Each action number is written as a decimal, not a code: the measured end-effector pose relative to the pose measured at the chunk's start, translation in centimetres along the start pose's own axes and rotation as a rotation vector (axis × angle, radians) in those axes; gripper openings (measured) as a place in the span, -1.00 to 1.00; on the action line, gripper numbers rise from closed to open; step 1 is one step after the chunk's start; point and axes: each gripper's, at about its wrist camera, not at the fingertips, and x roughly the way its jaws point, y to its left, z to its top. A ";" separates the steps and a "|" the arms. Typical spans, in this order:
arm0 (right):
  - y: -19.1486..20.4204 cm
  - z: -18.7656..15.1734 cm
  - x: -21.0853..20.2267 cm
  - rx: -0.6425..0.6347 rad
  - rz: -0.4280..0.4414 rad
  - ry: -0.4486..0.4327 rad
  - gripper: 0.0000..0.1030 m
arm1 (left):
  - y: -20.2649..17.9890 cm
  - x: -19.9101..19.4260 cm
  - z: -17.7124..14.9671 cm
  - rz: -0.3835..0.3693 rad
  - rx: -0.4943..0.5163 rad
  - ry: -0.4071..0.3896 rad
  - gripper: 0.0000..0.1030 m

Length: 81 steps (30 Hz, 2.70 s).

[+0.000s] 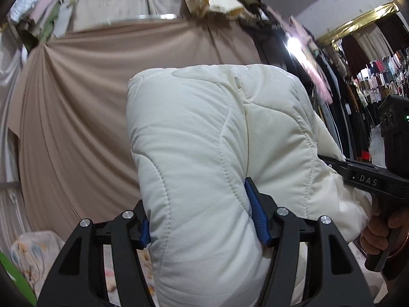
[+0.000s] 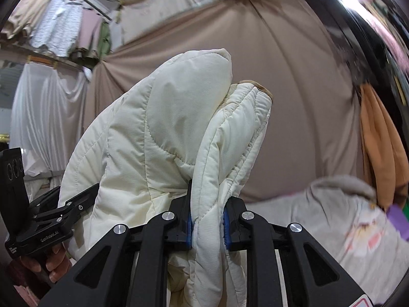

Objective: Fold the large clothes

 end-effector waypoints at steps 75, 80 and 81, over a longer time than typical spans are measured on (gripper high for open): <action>-0.6 -24.8 42.2 0.263 0.057 0.796 0.07 | 19.0 22.4 -28.1 0.320 -0.375 0.721 0.75; 1.0 -22.5 40.5 0.146 0.028 0.636 -0.84 | 19.0 23.7 -28.2 0.331 -0.341 0.746 0.75; 1.0 -22.4 40.9 0.128 0.001 0.640 -0.84 | 18.7 24.3 -29.0 0.338 -0.323 0.772 0.77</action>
